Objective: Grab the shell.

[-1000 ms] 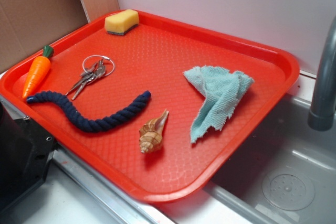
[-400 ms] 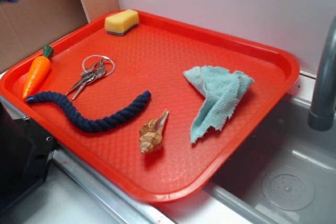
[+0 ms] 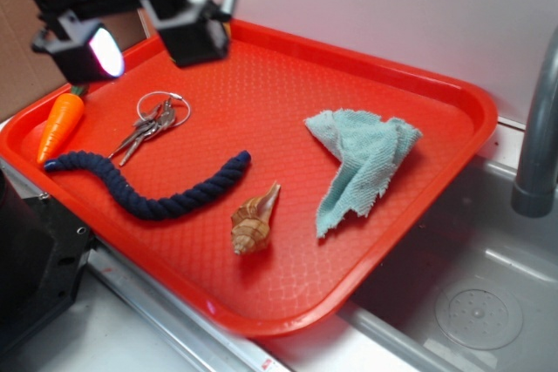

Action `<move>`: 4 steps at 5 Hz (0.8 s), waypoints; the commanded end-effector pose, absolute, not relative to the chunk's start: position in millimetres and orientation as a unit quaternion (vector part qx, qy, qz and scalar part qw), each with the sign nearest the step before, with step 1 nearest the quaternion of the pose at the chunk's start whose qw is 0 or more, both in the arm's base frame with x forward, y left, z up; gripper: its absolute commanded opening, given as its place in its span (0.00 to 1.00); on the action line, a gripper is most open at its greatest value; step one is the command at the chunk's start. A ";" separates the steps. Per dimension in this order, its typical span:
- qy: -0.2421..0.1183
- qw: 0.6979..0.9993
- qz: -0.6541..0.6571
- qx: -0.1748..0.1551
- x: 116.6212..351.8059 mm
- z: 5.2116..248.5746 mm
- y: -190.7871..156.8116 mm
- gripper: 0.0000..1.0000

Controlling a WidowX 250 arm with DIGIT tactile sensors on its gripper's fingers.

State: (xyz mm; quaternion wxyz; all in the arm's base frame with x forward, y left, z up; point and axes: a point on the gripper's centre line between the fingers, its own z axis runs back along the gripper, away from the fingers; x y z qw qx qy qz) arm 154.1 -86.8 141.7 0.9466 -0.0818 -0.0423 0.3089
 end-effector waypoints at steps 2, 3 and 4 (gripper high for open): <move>-0.045 0.947 0.316 -0.037 176.9 73.1 -119.6 1.00; -0.052 0.948 0.311 -0.034 180.9 52.4 -125.8 1.00; -0.048 0.954 0.295 -0.023 181.4 30.4 -133.1 1.00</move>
